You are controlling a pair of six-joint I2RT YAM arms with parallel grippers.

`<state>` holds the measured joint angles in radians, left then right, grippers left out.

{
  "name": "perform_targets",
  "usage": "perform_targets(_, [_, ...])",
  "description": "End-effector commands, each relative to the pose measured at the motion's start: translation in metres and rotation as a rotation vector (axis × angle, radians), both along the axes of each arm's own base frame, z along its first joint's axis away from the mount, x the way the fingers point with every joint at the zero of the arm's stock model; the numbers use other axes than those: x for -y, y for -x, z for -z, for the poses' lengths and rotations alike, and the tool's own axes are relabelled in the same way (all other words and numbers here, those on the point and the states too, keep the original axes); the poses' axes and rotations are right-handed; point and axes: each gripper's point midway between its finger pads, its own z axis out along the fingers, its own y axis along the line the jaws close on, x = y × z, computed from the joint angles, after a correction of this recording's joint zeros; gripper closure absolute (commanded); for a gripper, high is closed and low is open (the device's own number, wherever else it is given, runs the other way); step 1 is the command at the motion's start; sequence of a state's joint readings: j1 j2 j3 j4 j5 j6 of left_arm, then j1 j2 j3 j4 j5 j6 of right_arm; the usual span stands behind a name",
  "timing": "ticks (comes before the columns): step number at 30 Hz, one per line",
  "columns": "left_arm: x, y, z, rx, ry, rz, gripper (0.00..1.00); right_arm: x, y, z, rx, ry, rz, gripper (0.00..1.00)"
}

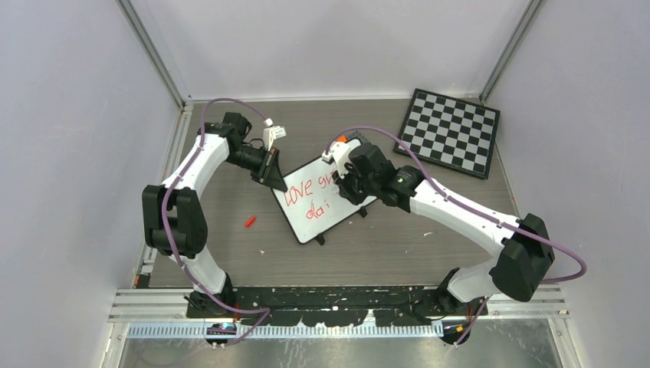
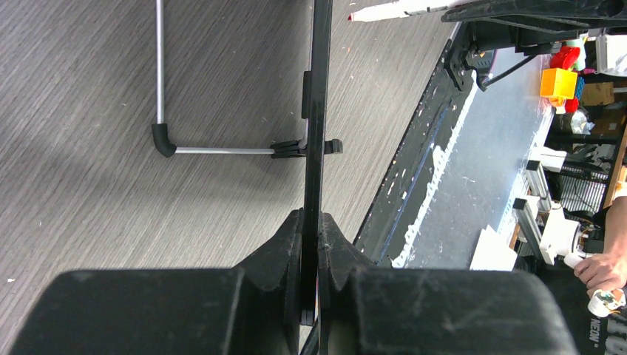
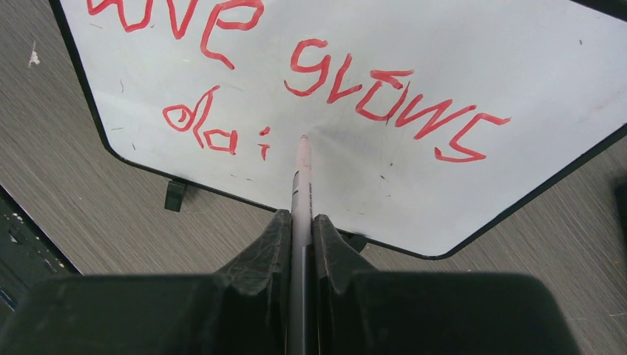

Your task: Write a sentence on the whiteboard

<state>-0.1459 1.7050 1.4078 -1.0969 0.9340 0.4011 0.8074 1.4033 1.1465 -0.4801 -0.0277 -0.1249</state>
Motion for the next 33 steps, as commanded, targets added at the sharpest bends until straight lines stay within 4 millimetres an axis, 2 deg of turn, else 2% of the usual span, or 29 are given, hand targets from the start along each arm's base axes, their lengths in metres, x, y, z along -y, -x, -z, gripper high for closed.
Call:
perform_targets(1, [-0.006,-0.001,0.009,0.019,-0.068,-0.004,1.0,-0.008,-0.01,-0.012,0.037,-0.031,0.008,1.0])
perform_targets(9, [-0.007,0.0,0.011,0.019,-0.073,-0.003,1.0,-0.01,-0.011,0.004,0.015,-0.01,0.006,1.0])
perform_targets(17, [-0.007,0.0,0.01,0.023,-0.072,-0.003,1.0,-0.002,0.003,0.027,-0.045,0.023,-0.003,1.0])
perform_targets(23, [-0.006,0.0,0.011,0.019,-0.071,-0.001,1.0,0.001,0.011,0.036,-0.063,0.041,-0.013,1.0])
perform_targets(27, [-0.006,0.0,0.01,0.023,-0.07,-0.002,1.0,0.004,0.005,0.028,-0.024,0.058,-0.007,1.0])
perform_targets(33, [-0.005,0.001,0.008,0.021,-0.064,0.0,1.0,0.005,-0.005,-0.003,0.049,0.048,0.003,1.0])
